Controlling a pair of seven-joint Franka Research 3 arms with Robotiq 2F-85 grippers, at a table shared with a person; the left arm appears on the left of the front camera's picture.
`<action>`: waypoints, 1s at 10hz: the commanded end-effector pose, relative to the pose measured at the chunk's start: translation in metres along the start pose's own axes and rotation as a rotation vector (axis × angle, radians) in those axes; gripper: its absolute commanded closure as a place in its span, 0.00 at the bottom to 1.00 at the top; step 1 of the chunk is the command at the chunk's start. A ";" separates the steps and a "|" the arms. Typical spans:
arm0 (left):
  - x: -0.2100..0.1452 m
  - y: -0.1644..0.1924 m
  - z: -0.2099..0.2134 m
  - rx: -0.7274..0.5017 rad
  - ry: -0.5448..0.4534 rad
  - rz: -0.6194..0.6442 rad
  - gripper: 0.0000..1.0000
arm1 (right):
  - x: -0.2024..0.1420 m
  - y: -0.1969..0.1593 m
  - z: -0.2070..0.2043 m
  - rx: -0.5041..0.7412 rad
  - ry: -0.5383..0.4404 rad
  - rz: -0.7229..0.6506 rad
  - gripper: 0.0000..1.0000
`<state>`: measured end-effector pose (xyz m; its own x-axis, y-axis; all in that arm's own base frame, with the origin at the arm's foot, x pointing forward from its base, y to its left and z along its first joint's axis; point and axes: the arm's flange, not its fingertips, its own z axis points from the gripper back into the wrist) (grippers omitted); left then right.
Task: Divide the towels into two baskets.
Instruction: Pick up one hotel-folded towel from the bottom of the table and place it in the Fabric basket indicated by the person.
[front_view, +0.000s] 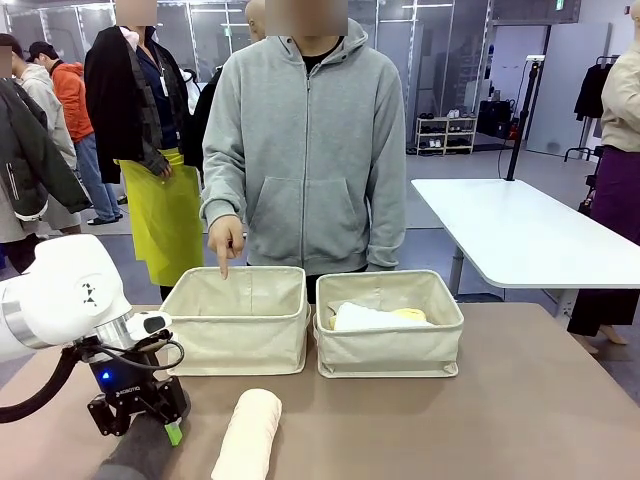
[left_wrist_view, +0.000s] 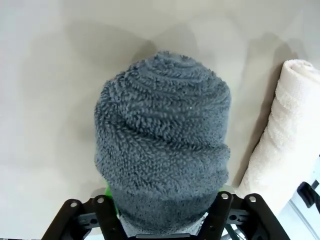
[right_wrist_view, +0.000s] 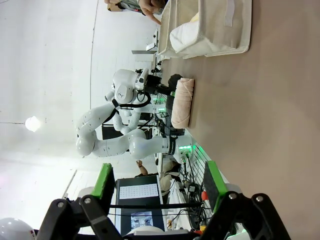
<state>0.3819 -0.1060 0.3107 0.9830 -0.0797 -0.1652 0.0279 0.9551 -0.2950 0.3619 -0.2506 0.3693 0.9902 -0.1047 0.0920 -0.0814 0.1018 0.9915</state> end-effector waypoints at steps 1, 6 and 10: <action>-0.033 0.001 -0.012 0.035 -0.027 0.016 0.47 | -0.001 0.005 -0.002 -0.020 0.002 -0.018 0.10; -0.052 -0.018 0.035 0.123 -0.063 -0.074 0.71 | -0.001 0.005 -0.002 -0.020 0.002 -0.018 0.10; -0.060 -0.092 0.085 0.413 0.043 -0.561 0.71 | -0.001 0.005 -0.002 -0.020 0.002 -0.018 0.10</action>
<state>0.3307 -0.1513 0.4174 0.8789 -0.4590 -0.1299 0.4586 0.8880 -0.0350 0.3619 -0.2505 0.3694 0.9902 -0.1045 0.0923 -0.0816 0.1022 0.9914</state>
